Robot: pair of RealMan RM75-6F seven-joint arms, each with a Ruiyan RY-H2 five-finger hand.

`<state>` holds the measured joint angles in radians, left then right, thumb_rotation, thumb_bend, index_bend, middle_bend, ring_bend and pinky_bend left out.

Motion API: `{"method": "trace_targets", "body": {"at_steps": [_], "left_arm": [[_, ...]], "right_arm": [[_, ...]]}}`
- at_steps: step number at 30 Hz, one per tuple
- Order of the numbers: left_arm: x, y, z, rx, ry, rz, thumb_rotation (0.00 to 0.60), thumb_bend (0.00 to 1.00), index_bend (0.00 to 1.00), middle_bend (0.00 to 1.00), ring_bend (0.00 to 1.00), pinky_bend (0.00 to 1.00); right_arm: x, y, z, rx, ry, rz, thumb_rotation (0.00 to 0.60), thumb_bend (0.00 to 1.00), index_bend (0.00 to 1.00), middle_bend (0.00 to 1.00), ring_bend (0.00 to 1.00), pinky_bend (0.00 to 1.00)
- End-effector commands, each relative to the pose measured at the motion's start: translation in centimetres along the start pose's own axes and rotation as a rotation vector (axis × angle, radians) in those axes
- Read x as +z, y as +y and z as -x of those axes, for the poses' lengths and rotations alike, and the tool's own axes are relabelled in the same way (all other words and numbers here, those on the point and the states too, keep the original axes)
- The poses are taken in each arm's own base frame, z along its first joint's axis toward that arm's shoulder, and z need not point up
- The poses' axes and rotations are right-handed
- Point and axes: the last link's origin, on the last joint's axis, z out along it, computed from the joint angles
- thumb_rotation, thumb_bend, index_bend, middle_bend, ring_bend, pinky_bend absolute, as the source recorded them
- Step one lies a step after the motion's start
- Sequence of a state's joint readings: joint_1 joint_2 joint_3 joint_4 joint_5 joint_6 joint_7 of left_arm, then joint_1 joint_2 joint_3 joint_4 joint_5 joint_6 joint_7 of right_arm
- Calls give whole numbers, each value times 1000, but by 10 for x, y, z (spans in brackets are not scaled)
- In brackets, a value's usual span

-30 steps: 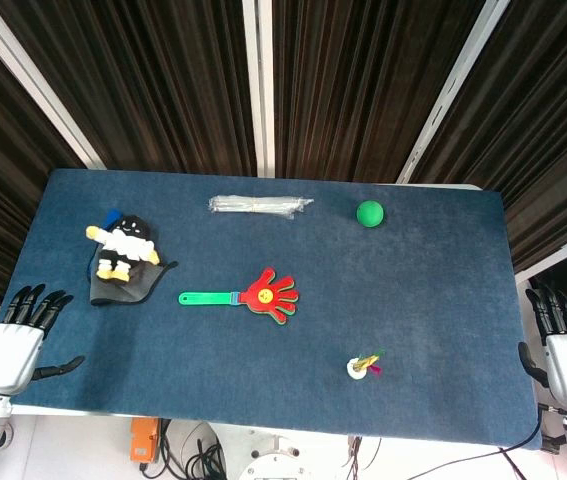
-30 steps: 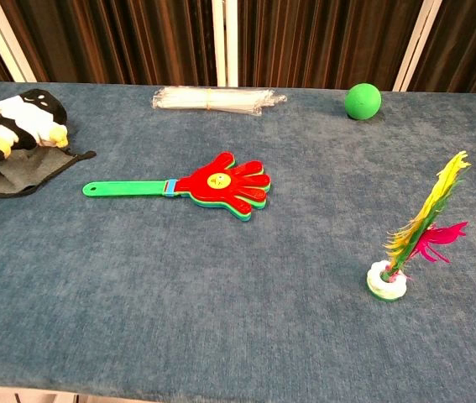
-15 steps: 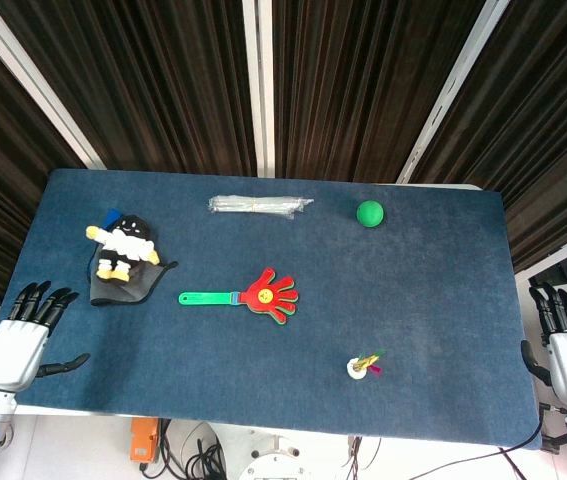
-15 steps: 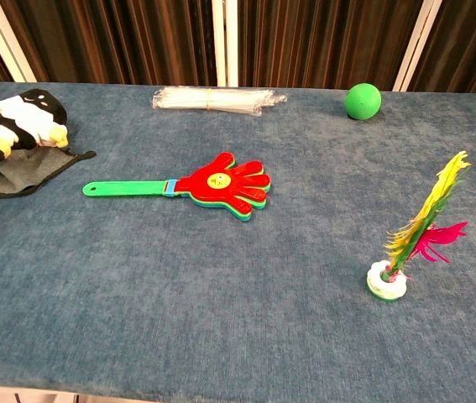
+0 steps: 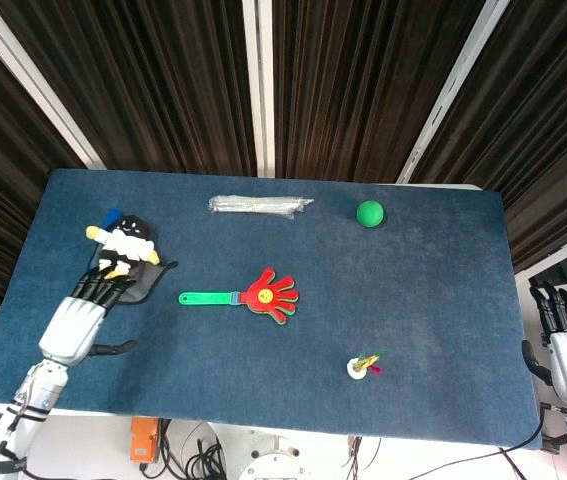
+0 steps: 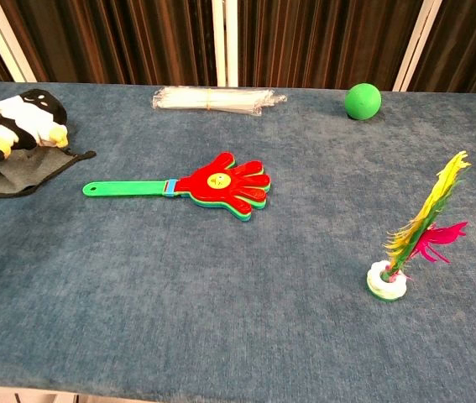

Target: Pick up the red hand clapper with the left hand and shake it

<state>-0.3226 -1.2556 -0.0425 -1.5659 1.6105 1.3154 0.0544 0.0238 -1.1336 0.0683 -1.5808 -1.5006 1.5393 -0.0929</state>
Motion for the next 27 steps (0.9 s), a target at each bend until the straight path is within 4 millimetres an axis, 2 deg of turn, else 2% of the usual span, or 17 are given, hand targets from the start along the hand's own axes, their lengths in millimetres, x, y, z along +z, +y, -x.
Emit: {"method": "trace_targets", "body": {"at_steps": [1, 6, 13, 18, 27], "left_arm": [[27, 23, 11, -48, -31, 51, 474, 86, 162, 125, 0, 64], [57, 48, 34, -75, -107, 95, 488, 86, 162, 125, 0, 69], [92, 72, 59, -132, -160, 112, 502, 85, 162, 125, 0, 70], [112, 83, 72, -196, -199, 98, 581, 87, 162, 127, 0, 70], [142, 96, 85, -222, -243, 103, 600, 121, 177, 131, 0, 77]], "right_arm": [[0, 1, 0, 1, -1, 2, 600, 327, 0, 0, 0, 0], [2, 4, 1, 3, -7, 9, 600, 327, 0, 0, 0, 0], [4, 6, 3, 3, -18, 13, 600, 327, 0, 0, 0, 0], [6, 10, 4, 2, -26, 25, 600, 327, 0, 0, 0, 0], [7, 13, 4, 6, -21, 30, 600, 327, 0, 0, 0, 0]]}}
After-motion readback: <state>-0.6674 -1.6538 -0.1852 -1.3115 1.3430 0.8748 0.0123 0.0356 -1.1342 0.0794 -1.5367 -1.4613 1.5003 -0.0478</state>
